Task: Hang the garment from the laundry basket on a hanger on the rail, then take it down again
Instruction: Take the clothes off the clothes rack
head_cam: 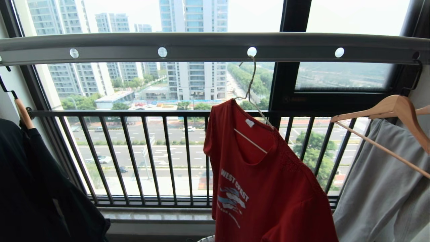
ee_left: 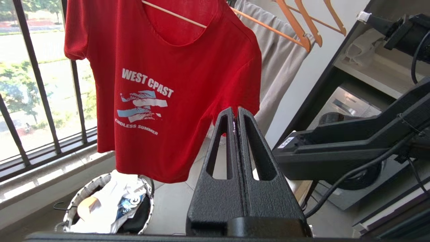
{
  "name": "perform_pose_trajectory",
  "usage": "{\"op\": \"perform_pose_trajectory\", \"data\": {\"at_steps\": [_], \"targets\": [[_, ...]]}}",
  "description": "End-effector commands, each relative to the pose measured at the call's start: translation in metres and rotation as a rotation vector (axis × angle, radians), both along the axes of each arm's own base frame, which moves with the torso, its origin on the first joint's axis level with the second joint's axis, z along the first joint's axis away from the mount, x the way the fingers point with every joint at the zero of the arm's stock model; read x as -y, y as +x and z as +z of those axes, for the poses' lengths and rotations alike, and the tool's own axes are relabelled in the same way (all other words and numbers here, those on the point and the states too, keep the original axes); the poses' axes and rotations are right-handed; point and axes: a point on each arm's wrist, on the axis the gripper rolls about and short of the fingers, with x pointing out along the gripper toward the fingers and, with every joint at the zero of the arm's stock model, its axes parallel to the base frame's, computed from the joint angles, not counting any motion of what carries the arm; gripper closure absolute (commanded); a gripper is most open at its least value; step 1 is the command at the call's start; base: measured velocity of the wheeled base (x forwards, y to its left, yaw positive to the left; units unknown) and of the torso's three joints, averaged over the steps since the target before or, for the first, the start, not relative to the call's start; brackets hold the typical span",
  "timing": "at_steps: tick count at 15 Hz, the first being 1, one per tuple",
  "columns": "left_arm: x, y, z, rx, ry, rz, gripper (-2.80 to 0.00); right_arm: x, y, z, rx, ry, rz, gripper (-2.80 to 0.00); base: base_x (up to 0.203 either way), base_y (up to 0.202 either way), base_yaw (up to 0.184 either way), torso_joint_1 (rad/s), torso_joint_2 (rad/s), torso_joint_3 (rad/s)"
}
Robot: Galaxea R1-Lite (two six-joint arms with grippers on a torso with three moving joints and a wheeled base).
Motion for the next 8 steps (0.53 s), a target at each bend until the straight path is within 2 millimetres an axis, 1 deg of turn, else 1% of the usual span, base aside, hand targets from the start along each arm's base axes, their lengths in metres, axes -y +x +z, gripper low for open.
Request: {"op": "perform_pose_trajectory", "data": {"at_steps": [1, 2, 4, 5, 7, 8], "targets": [[-0.005, -0.049, -0.013, 0.093, -0.021, 0.039, 0.0, 0.003, -0.039, -0.011, 0.066, 0.028, -0.082, 0.0, 0.0, 0.0, 0.0, 0.0, 0.0, 0.0], [-0.003, -0.058, -0.018, 0.105, -0.025, 0.09, 0.0, 0.002, -0.049, -0.018, 0.057, 0.032, -0.114, 0.0, 0.0, 0.0, 0.0, 0.0, 0.0, 0.0], [-0.002, -0.071, -0.027, 0.137, -0.031, 0.141, 0.0, -0.002, -0.065, -0.032, 0.039, 0.028, -0.181, 0.0, 0.0, 0.0, 0.0, 0.0, 0.0, 0.0], [-0.002, -0.075, -0.035, 0.151, -0.033, 0.17, 0.0, -0.003, -0.072, -0.04, 0.043, 0.027, -0.19, 0.0, 0.0, 0.0, 0.0, 0.0, 0.0, 0.0], [-0.003, -0.08, -0.059, 0.17, -0.03, 0.234, 0.0, -0.004, -0.08, -0.069, 0.038, 0.023, -0.167, 0.0, 0.0, 0.0, 0.0, 0.0, 0.0, 0.0], [-0.004, -0.079, -0.073, 0.175, -0.021, 0.306, 0.0, -0.005, -0.082, -0.086, 0.036, 0.018, -0.135, 0.0, 0.0, 0.0, 0.0, 0.0, 0.0, 0.0]]}}
